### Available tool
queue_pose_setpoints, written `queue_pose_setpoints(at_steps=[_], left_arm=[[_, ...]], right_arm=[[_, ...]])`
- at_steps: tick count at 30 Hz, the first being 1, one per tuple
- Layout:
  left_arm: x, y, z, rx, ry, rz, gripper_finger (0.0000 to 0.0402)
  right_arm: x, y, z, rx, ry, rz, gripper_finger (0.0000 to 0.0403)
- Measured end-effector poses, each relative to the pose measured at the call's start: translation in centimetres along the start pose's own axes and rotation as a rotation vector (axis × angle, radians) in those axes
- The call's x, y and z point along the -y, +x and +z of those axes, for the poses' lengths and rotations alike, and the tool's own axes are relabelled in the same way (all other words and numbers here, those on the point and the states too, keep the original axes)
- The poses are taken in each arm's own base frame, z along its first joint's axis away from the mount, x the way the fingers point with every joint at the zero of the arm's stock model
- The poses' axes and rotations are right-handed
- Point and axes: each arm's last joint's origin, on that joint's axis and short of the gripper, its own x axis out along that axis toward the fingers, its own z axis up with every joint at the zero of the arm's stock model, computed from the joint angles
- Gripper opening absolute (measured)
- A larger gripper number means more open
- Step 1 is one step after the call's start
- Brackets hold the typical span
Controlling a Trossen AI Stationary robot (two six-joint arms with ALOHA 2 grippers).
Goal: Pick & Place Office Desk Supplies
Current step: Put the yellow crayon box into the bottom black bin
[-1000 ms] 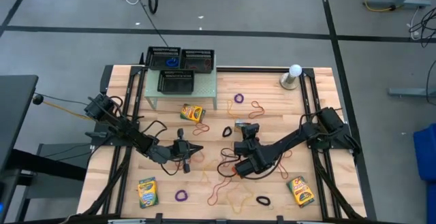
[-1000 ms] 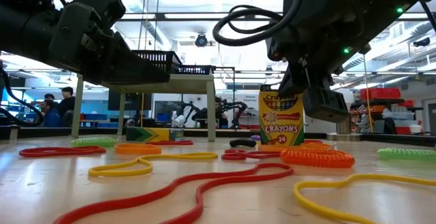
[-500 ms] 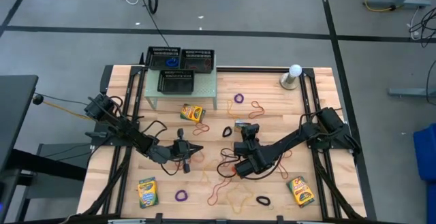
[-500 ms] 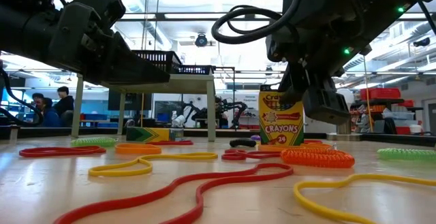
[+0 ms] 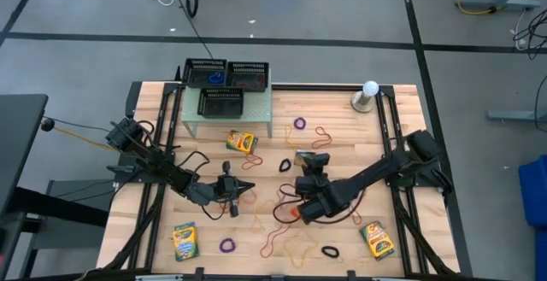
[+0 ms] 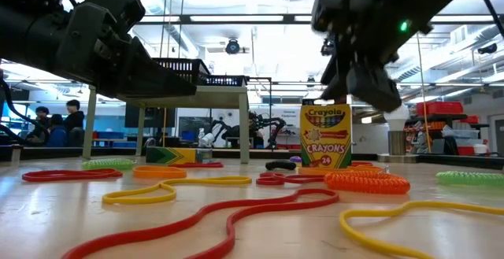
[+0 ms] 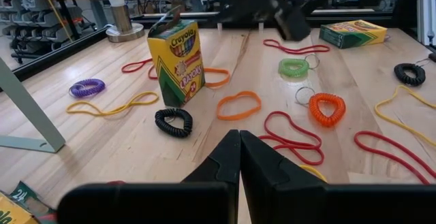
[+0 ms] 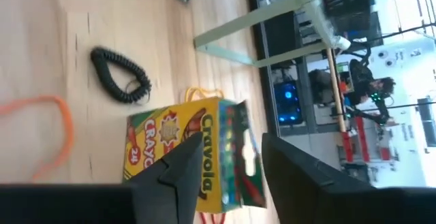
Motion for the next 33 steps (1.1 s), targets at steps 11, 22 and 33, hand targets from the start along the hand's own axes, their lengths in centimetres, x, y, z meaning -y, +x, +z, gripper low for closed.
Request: queue_pose_setpoints(at_steps=[11,22,33], left_arm=[[0.0,0.0,0.0,0.000,0.000,0.000,0.0011],[0.0,0.0,0.0,0.000,0.000,0.000,0.0011],[0.0,0.0,0.0,0.000,0.000,0.000,0.0011]], right_arm=[[4.5,-6.0,0.7,0.194,0.316,0.171,0.0052],[5.9,-8.6,3.2,0.408,0.570,0.252,0.0008],[9.1,-8.0,2.1,0.346,0.643,0.312,0.0009]])
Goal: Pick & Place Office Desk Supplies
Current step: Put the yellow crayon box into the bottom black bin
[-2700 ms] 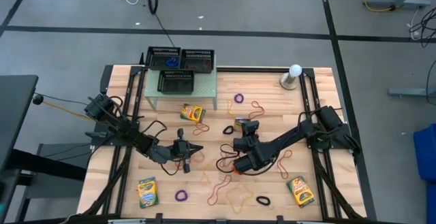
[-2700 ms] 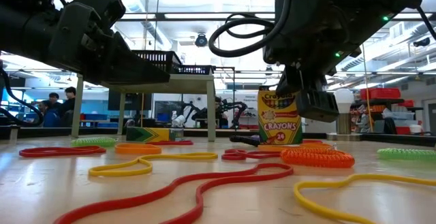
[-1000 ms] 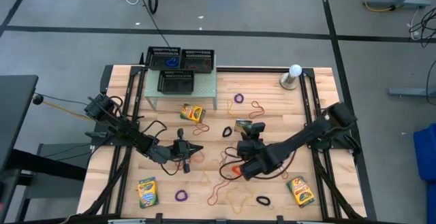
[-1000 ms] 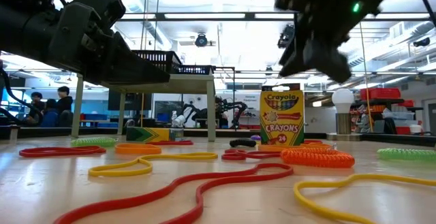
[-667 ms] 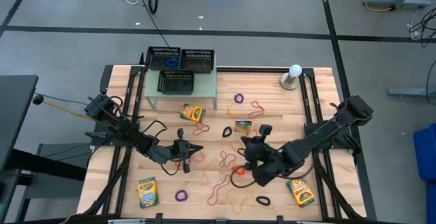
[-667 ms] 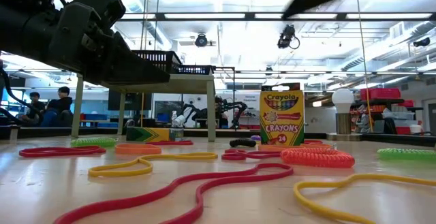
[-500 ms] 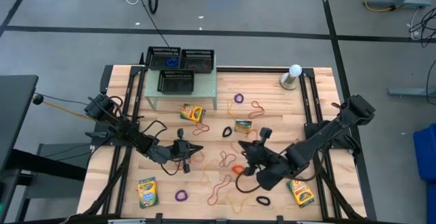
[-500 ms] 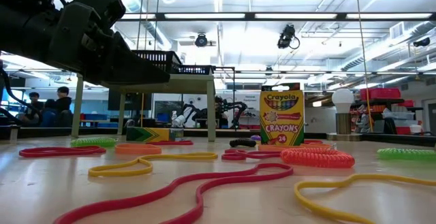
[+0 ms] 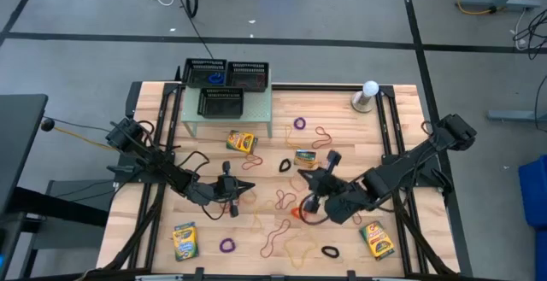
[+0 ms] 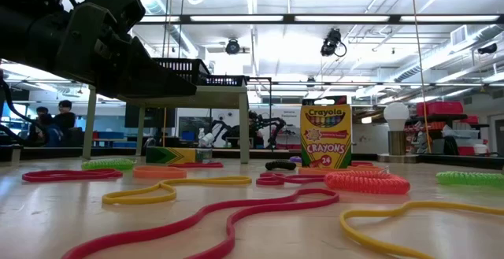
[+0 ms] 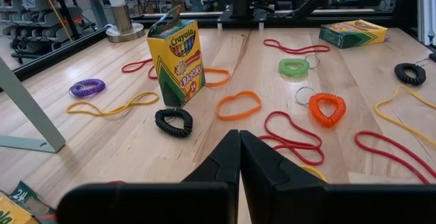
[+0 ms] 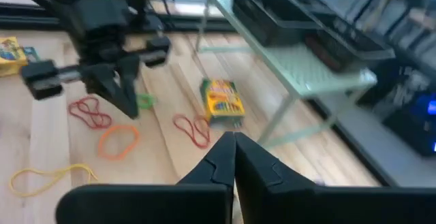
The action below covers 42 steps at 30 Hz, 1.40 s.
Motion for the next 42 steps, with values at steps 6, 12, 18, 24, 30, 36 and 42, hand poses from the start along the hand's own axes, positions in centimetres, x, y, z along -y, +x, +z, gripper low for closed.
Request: queue_pose_setpoints(at_steps=[6,12,18,24,30,36,42], left_arm=[[0.0,0.0,0.0,0.000,0.000,0.000,0.0011],[0.0,0.0,0.0,0.000,0.000,0.000,0.0011],[0.0,0.0,0.0,0.001,-0.001,0.000,0.0011],[0.0,0.0,0.0,0.002,-0.003,-0.004,0.0011],[-0.1,0.0,0.3,0.026,-0.022,0.043,0.0011],[0.0,0.0,0.2,0.014,0.005,0.004,0.0011],[0.0,0.7,1.0,0.043,-0.041,-0.010,0.0011]], right_arm=[[3.9,0.1,0.0,-0.143,0.097,-0.010,0.0024],[6.9,1.6,-0.2,-0.286,0.130,-0.020,0.0072],[8.5,2.0,-0.8,-0.391,0.092,-0.052,0.0124],[9.3,1.2,-1.6,-0.483,0.045,-0.063,0.0148],[9.8,0.9,-4.5,-0.456,0.064,-0.033,0.0132],[10.6,-0.1,-7.8,-0.360,0.117,0.024,0.0115],[10.7,-0.3,-10.9,-0.267,0.181,0.074,0.0098]])
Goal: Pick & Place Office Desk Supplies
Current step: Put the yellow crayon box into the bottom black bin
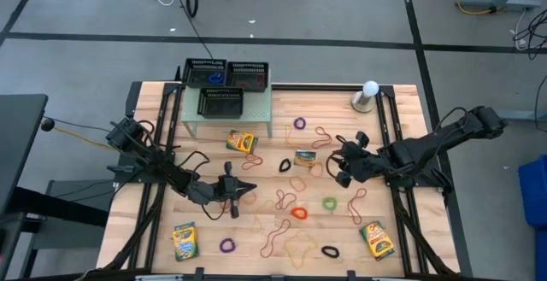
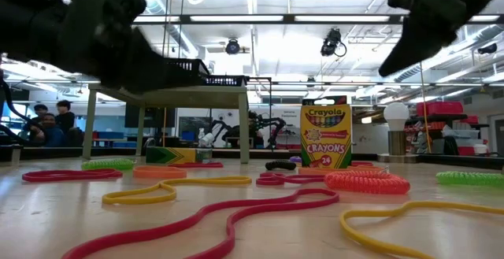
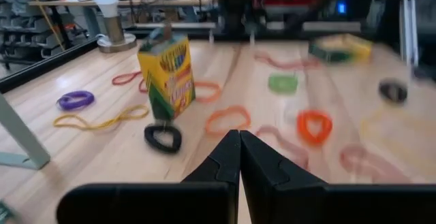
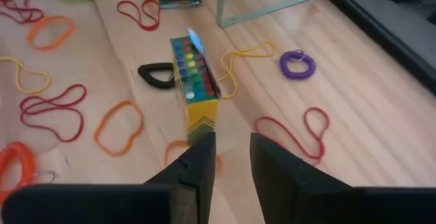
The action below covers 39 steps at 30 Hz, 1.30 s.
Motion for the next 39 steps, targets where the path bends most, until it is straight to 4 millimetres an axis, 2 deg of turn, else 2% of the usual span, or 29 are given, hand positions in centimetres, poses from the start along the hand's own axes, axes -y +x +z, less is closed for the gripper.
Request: queue_pose_setpoints(at_steps=[8,17,24,32,39], left_arm=[[-0.6,2.6,2.1,0.021,-0.012,-0.101,0.0005],[-2.2,4.2,5.1,-0.081,0.018,-0.135,0.0010],[-2.4,5.2,5.7,-0.204,0.037,-0.159,0.0050],[-2.1,5.5,6.3,-0.200,0.038,-0.150,0.0097],[-2.2,5.5,6.4,-0.193,0.072,-0.128,0.0132]], right_arm=[[0.2,2.0,-2.8,0.052,0.010,-0.001,0.0099],[0.4,3.5,-4.9,0.129,0.068,0.038,0.0173],[0.3,4.6,-6.4,0.295,0.078,0.167,0.0229],[0.0,6.3,-7.6,0.265,0.034,0.104,0.0258],[-0.5,7.8,-7.4,0.315,-0.001,0.090,0.0278]])
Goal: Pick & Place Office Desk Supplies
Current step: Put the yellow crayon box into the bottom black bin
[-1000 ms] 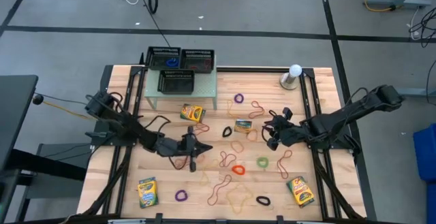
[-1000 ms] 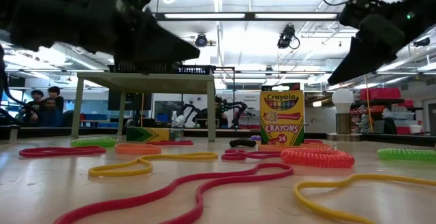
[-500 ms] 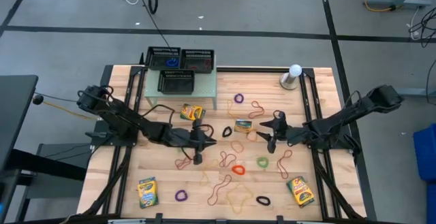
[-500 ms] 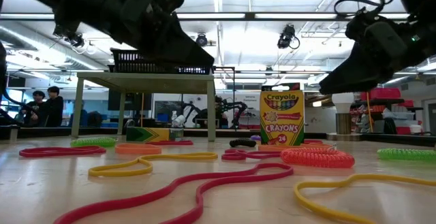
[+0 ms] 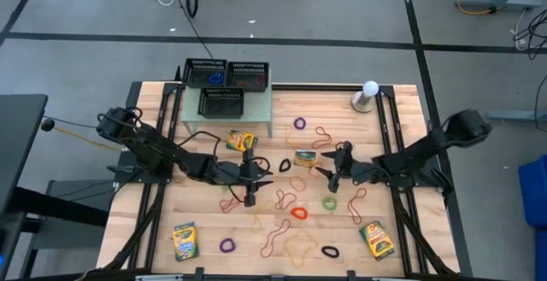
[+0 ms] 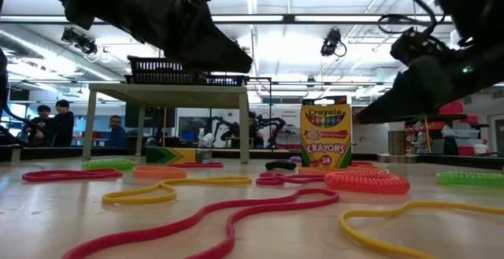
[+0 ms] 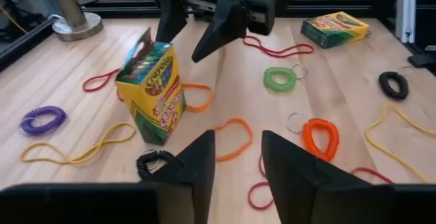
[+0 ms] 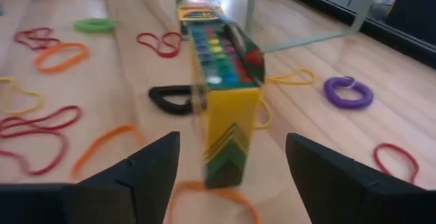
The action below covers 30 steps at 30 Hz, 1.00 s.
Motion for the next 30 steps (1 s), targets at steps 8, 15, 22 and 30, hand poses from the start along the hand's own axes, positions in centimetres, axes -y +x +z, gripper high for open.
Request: queue_pose_setpoints(at_steps=[8,15,22,30], left_arm=[[0.0,0.0,0.0,0.001,0.051,0.004,0.0149],[-0.4,-1.0,1.3,0.037,0.052,0.002,0.0112],[-1.8,-5.0,3.5,-0.008,0.041,0.000,0.0045],[-3.4,-9.7,4.0,-0.127,-0.057,0.013,0.0039]], right_arm=[[0.4,1.9,0.4,0.022,-0.003,0.063,0.0255],[0.1,3.4,1.2,0.021,-0.043,0.055,0.0186],[-0.2,3.2,1.6,0.038,-0.079,0.068,0.0099],[-0.6,2.4,4.5,0.119,-0.096,0.141,0.0109]])
